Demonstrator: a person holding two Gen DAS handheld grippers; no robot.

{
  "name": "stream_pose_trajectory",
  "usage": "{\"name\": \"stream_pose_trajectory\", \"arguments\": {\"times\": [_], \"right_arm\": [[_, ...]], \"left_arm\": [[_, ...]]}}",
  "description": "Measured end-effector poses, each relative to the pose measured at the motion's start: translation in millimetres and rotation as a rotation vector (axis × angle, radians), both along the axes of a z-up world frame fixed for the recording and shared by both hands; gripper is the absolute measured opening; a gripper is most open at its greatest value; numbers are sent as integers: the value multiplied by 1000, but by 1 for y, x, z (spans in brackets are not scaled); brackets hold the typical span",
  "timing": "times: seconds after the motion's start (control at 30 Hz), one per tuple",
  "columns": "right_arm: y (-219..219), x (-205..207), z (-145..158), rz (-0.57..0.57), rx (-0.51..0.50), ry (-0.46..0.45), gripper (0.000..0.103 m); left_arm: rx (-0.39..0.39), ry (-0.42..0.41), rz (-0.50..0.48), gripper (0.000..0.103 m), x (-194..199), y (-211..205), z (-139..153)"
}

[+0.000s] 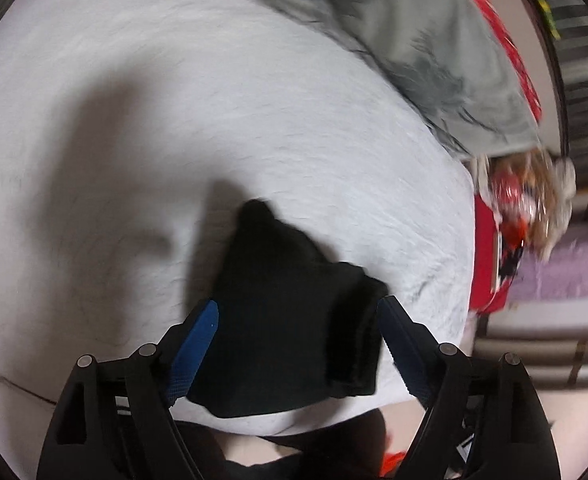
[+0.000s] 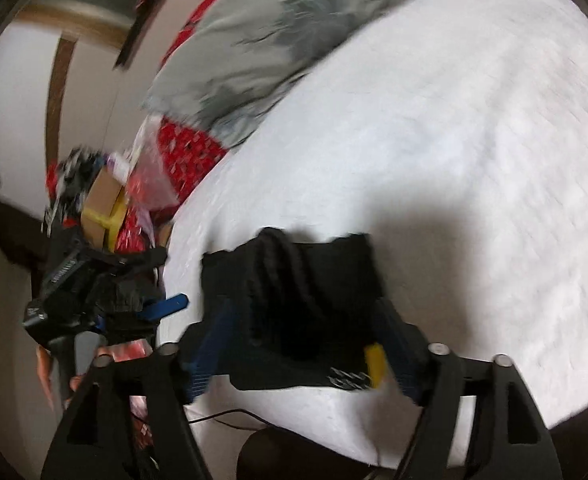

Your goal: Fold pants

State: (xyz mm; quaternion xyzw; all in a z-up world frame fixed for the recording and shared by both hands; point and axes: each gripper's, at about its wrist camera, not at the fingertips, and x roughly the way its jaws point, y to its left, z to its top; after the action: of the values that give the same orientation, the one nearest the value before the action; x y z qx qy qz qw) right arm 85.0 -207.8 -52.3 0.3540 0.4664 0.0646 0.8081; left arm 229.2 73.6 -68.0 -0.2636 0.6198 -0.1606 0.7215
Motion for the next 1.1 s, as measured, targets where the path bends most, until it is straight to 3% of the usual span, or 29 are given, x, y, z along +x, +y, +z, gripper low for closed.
{"name": "stream_pose_trajectory", "arguments": {"times": [0.23, 0.4, 0.43, 0.5, 0.6, 0.73, 1.1], "right_arm": [[43, 33, -3, 69, -143, 49, 78], [64, 44, -11, 102, -329, 79, 75], [61, 44, -13, 98, -328, 72, 69], [47, 41, -15, 95, -271, 66, 22], [17, 31, -21, 49, -187, 83, 22], [-11, 20, -38, -19, -73, 105, 22], [-10, 25, -34, -8, -67, 110, 27]], "left_arm": [[10, -20, 31, 82, -4, -4, -33], [-2, 0, 5, 78, 1, -13, -50], [-9, 4, -3, 73, 2, -17, -51], [22, -22, -27, 69, 6, -33, -45], [71, -45, -68, 55, 6, -52, -41], [193, -63, -97, 55, 8, -78, -45], [248, -87, -66, 57, -7, -90, -33]]}}
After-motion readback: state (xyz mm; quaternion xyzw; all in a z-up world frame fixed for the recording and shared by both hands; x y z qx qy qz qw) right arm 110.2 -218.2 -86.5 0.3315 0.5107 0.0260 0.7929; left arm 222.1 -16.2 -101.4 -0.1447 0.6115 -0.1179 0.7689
